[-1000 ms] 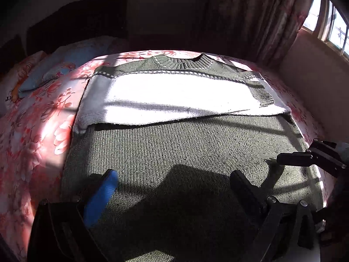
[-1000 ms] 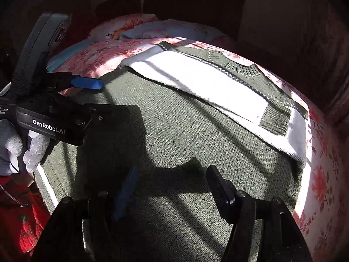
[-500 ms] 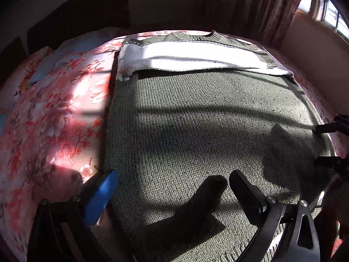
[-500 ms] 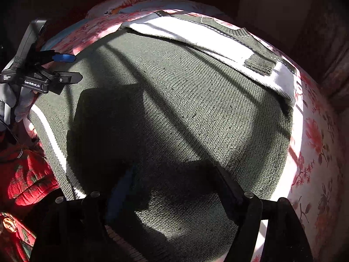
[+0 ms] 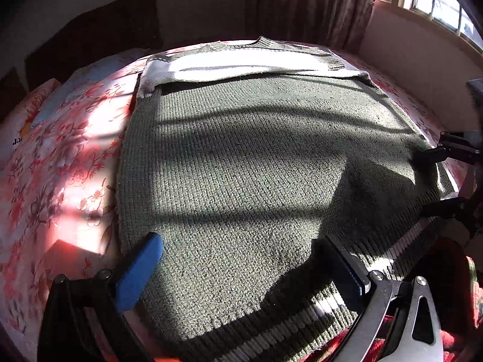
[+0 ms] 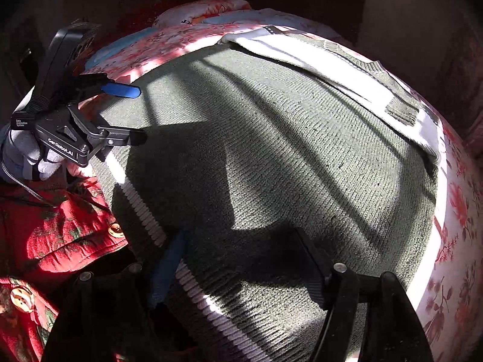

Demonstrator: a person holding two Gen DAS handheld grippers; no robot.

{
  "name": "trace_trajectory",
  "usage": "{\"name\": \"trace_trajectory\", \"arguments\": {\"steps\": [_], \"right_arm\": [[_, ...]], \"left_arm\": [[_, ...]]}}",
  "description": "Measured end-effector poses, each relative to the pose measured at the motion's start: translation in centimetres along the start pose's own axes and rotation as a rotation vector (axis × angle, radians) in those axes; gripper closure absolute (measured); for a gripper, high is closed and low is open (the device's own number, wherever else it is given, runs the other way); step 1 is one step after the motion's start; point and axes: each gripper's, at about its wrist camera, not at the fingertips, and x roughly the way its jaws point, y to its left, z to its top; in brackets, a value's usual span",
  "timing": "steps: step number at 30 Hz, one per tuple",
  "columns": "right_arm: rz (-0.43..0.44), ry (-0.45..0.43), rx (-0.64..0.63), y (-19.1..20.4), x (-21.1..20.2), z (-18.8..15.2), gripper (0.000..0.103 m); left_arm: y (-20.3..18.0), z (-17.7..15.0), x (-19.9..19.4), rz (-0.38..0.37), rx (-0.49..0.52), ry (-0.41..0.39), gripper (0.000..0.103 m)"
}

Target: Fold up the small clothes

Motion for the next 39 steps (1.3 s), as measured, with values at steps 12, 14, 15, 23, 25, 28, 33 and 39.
{"name": "trace_trajectory", "arguments": {"steps": [12,14,15,23,25,28,33,39], "right_arm": [[-0.093,-0.07,0.038,1.1,1.5,4.8,0.031],[-0.077,-0.059,0.034,1.2,2.7,4.5,0.03],[-0.075,-0.072,0.019,1.3,2.6,4.1,0.029],[-0.059,-0.044,0.065,0.1,-0.7,-1.7,0.028],[-0.062,-0.056,0.068,0.0,-1.1,-2.7,0.028],[-0.074,-0.071,0.063,0.2,-1.1,-3.0,0.026],[-0.078,-0.007,0.037,0.2,-1.4,-1.7,0.027],[-0.151,-0.126,0.119,-5.6,-1.3,5.6,0.031]], "left_arm": [[-4.1,4.5,0.1,-0.001,0.022,-0.028,0.0],[-3.9,3.9,1.6,-0.028,0.017,0.024,0.0],[-3.7,3.2,1.8,-0.019,0.03,0.026,0.0],[-0.5,-1.4,-0.9,-0.023,0.015,-0.002,0.0],[-0.3,-2.0,-1.3,-0.024,0.026,-0.015,0.0],[-0.3,-2.1,-1.3,-0.023,0.023,-0.026,0.0],[-0.5,-0.8,-1.3,-0.042,0.024,0.006,0.0],[-1.5,7.8,0.8,-0.023,-0.05,-0.053,0.0]]}}
